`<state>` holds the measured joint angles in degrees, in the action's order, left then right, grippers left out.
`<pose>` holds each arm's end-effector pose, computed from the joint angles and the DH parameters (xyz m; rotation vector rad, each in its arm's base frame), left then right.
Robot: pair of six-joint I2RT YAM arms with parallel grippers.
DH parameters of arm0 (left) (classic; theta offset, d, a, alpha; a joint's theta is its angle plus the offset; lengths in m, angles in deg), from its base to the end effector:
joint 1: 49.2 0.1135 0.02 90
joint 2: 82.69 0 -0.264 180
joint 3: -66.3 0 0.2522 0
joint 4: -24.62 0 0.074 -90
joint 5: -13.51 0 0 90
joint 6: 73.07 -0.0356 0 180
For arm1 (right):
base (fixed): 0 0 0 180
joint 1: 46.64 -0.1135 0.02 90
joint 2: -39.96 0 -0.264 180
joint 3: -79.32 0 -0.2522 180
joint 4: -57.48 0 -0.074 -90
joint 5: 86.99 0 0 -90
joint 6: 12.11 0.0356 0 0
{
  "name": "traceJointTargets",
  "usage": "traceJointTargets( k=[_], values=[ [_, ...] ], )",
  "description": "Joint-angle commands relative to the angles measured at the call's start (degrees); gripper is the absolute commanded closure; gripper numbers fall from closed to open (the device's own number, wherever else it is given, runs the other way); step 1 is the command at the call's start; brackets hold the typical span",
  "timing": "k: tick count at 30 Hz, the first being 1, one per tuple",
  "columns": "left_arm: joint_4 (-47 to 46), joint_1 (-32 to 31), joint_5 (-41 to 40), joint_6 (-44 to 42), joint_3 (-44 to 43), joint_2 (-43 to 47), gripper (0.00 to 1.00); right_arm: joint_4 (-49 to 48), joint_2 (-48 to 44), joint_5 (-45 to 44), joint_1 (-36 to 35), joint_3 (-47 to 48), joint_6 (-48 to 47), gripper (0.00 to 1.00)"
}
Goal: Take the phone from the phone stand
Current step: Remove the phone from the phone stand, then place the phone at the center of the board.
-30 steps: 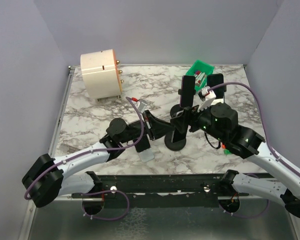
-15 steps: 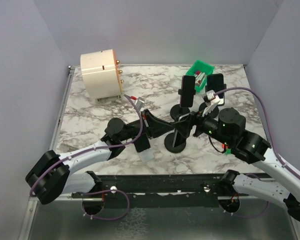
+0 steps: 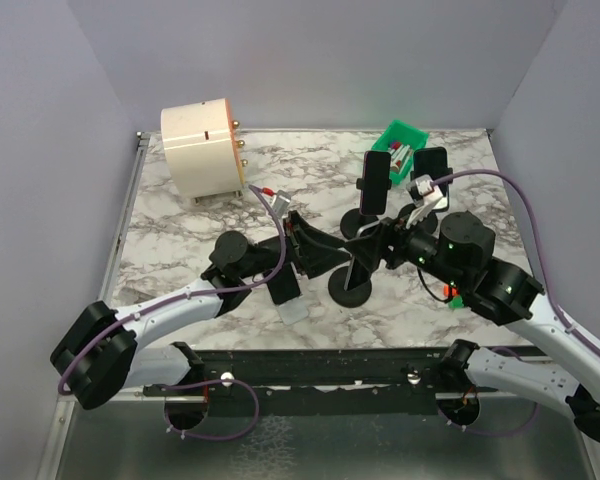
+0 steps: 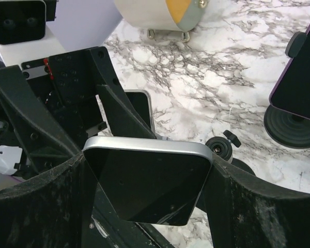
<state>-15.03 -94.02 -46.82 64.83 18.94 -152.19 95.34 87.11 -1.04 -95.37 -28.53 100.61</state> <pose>0.1729 -0.1966 0.2973 0.4770 1.4403 -1.6695 0.1178 0.1305 0.3893 -0.3698 1.8356 0.8178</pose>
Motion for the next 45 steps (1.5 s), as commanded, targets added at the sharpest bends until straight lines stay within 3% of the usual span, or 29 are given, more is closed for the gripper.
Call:
traceJointTargets(
  k=[1,5,10,18,23,27,31,37,45],
  values=[
    [2.84,-0.42,-0.18,-4.15,-1.27,3.31,0.31,-3.46,0.56,0.52,0.28,3.9,0.75,0.99],
    [7.25,-0.45,-4.42,-9.08,-0.58,7.86,0.17,-2.53,1.53,1.65,0.19,7.7,0.28,1.0],
    [14.04,-0.36,-15.57,-16.01,-0.09,16.39,0.01,-0.61,2.93,1.52,0.26,12.28,-0.28,1.0],
    [31.87,-0.32,-7.78,-29.99,-13.45,14.66,0.01,2.79,9.15,-1.67,0.26,19.25,0.15,1.0],
    [38.34,-0.33,-5.03,-32.43,-19.16,11.41,0.01,2.38,11.87,-1.33,0.24,21.66,0.22,0.99],
    [38.64,-0.43,-1.53,-32.52,-20.21,10.29,0.07,2.02,12.97,-1.23,0.24,22.53,0.22,1.0],
    [39.37,-0.43,-2.59,-32.68,-20.74,9.55,0.19,1.47,13.78,-0.36,0.25,22.66,0.46,1.0],
    [39.02,-0.48,-0.47,-32.03,-22.61,7.64,0.48,0.57,14.08,0.62,0.25,22.47,0.91,1.0],
    [38.55,-0.62,1.35,-29.98,-25.17,5.08,0.53,-0.09,14.42,1.85,0.2,22.73,1.68,1.0]
  ],
)
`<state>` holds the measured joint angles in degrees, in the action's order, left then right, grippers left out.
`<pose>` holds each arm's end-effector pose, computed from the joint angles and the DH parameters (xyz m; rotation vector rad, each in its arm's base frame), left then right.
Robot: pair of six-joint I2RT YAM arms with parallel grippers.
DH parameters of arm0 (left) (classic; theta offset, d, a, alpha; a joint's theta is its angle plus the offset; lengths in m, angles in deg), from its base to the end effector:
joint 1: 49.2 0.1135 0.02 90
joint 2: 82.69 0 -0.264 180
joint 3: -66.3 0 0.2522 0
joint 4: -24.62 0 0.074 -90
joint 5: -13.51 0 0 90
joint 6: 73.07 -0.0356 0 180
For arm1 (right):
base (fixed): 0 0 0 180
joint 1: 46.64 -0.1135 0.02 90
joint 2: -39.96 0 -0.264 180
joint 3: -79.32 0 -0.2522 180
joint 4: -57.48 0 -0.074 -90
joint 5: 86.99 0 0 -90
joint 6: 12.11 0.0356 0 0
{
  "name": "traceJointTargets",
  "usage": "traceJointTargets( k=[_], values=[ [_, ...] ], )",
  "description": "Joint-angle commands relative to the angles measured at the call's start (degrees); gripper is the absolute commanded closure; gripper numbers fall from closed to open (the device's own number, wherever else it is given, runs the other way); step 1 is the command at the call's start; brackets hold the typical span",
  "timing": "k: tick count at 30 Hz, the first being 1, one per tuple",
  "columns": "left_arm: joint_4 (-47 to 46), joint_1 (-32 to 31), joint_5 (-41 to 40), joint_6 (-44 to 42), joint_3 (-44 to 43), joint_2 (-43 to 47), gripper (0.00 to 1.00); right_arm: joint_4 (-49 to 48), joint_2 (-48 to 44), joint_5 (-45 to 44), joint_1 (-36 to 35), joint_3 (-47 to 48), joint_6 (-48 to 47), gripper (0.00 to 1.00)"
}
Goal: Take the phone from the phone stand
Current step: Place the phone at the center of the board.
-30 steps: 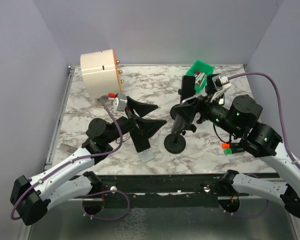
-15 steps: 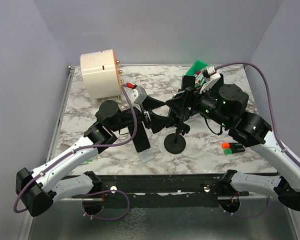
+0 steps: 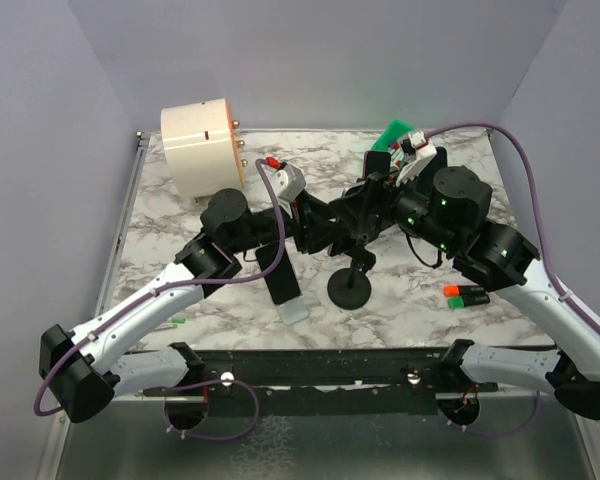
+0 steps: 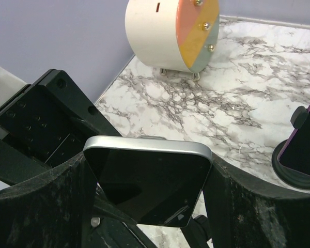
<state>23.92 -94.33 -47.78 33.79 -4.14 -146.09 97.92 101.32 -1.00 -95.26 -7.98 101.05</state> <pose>0.1687 -0.1937 0.3946 0.7999 1.3596 -1.2247 0.1453 0.1612 0.4591 -0.3456 1.7746 0.8519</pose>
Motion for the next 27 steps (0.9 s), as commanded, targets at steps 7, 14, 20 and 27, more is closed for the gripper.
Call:
traceJointTargets(
  k=[7,14,20,27],
  values=[
    [-0.31,-0.58,2.23,0.52,-2.52,-2.18,0.74,-2.42,-0.4,1.81,0.1,2.1,1.52,1.0],
    [-0.1,-0.67,0.39,0.03,-3.27,-2.33,1.0,-2.59,-1.47,3.1,0.11,1.39,1.2,0.97],
    [-1.07,-0.7,-3.96,0.09,-2.6,-0.33,1.0,-3.58,-3.53,3.74,0.14,0.7,1.14,0.37],
    [-1.51,-0.71,-4.71,0.53,-2.05,0.37,1.0,-3.99,-4.06,6.65,0.16,0.52,1.63,0.22]
  ],
)
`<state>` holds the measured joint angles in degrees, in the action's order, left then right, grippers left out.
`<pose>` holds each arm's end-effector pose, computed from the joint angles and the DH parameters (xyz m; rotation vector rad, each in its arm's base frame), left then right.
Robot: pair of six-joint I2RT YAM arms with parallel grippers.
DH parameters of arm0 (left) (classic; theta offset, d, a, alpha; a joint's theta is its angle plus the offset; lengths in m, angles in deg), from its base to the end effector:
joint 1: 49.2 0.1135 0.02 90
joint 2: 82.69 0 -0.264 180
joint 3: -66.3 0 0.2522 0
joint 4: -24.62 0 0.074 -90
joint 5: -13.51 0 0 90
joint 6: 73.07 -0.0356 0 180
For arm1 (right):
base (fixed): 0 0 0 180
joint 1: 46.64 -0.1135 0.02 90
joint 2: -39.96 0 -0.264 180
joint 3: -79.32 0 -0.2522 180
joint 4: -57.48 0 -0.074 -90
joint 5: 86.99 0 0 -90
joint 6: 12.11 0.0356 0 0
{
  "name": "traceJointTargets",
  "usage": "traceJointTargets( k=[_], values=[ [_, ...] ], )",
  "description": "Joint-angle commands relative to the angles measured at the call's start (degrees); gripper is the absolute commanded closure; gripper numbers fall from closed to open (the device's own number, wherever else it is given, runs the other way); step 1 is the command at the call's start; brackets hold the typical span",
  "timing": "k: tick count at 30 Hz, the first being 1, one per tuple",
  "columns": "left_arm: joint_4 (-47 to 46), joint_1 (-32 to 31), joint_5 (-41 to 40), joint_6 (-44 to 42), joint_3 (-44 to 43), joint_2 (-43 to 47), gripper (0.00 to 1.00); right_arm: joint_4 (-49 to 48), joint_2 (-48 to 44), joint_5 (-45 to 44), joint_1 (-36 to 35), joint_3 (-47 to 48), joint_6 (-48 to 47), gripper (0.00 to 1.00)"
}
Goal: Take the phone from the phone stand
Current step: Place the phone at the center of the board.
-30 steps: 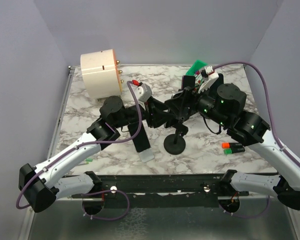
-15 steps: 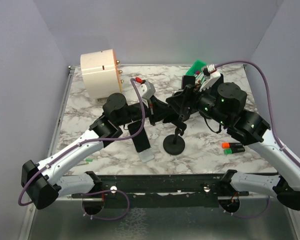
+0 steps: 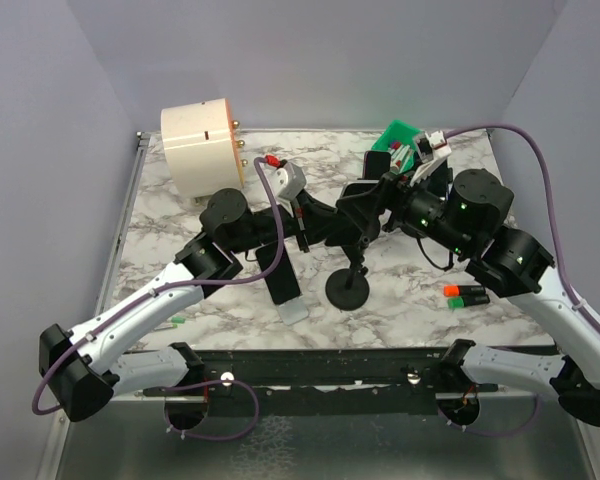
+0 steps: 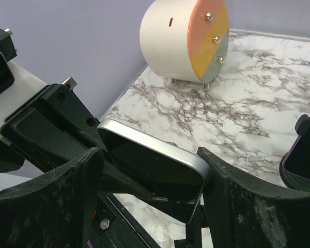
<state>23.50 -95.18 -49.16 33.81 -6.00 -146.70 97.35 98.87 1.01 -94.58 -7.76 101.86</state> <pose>0.1676 -0.1969 0.4044 0.7856 1.3311 -1.2220 0.1361 0.1489 0.4695 -0.3378 1.7244 0.9063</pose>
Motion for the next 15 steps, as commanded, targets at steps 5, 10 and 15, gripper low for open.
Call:
traceJointTargets(
  k=[5,10,15],
  values=[
    [-1.47,0.15,-3.97,0.69,0.1,1.56,1.0,-3.61,-1.58,5.34,-0.53,0.21,1.16,0.16],
    [-1.56,0.1,-5.45,0.06,0.47,2.73,1.0,-3.39,-2.21,5.25,-0.56,0.21,1.29,0.0],
    [-2.23,0.11,-7.45,0.1,1.52,4.52,1.0,-3.03,-3.11,4.97,-0.55,-0.01,1.38,0.0]
  ],
)
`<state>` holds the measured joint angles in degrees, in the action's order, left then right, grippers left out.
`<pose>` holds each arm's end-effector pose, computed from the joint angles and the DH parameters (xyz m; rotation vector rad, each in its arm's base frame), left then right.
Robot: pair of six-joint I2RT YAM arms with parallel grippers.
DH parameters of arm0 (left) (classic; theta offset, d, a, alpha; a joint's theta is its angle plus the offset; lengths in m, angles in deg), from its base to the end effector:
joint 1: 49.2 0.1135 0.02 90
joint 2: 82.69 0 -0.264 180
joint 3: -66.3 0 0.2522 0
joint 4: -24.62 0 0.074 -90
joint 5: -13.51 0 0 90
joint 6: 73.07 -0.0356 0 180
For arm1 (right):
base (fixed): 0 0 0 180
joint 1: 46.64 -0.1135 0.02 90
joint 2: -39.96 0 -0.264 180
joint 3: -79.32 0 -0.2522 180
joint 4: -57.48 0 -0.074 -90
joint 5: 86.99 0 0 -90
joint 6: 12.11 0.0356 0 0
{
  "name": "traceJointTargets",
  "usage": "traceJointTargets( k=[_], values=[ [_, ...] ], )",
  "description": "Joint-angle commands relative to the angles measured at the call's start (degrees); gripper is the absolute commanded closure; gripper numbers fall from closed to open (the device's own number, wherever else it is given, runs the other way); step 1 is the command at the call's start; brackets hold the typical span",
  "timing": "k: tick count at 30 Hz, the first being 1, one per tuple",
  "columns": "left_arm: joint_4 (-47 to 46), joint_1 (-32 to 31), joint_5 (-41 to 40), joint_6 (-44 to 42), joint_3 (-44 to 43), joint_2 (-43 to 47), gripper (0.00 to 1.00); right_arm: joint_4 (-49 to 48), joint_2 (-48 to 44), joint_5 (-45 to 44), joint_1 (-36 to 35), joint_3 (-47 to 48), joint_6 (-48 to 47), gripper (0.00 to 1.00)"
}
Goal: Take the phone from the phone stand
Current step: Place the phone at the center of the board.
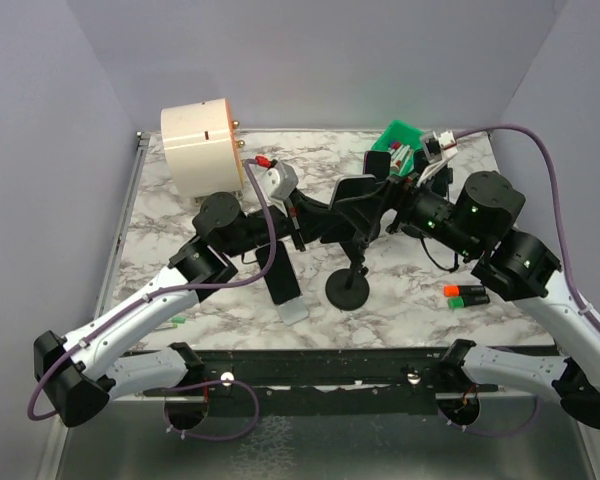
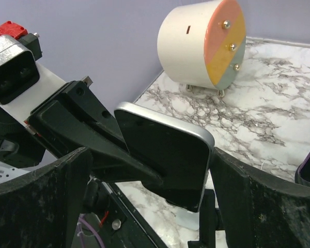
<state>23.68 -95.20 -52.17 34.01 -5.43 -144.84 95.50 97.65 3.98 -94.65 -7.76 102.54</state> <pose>0.1631 -0.1900 0.4083 0.7344 1.3254 -1.1922 0.1296 0.1449 0.4768 -0.3602 1.6743 0.9780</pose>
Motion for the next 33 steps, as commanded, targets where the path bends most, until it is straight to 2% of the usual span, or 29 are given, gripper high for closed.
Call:
traceJointTargets(
  k=[1,4,8,11,14,20,25,33],
  values=[
    [-2.59,0.19,-5.44,0.03,1.24,3.12,1.0,-0.99,-2.11,1.68,-0.48,0.07,0.62,0.0],
    [-2.7,0.17,-10.24,0.19,2.13,4.93,1.0,-0.27,-3.46,-0.11,-0.51,0.32,0.01,0.0],
    [-0.96,0.14,-22.26,-1.01,3.3,8.22,1.0,0.03,-6.84,-3.53,-0.45,-0.52,-1.25,0.0],
    [4.39,0.4,-32.1,-3.57,1.23,8.2,1.0,0.32,-9.46,-6.28,-0.5,-2.39,-2.32,0.0],
    [12.43,2.67,-36.78,-5.41,-3.54,4.26,1.0,0.72,-11.54,-8.28,-0.51,-5.14,-2.94,0.0],
    [19.86,8.36,-32.84,-1.59,-10.35,-6.97,1.0,1.79,-14.59,-10.49,-0.48,-9.5,-4.53,0.0],
    [24.7,12.95,-26.07,2.98,-18.98,-21.24,1.0,2.28,-16.45,-11.8,-0.48,-11.61,-5.49,0.0],
    [28.84,16.89,-18.84,6.82,-34.27,-40.82,1.0,4.04,-19.69,-12.76,-0.46,-12.25,-6.9,0.0]
  ],
)
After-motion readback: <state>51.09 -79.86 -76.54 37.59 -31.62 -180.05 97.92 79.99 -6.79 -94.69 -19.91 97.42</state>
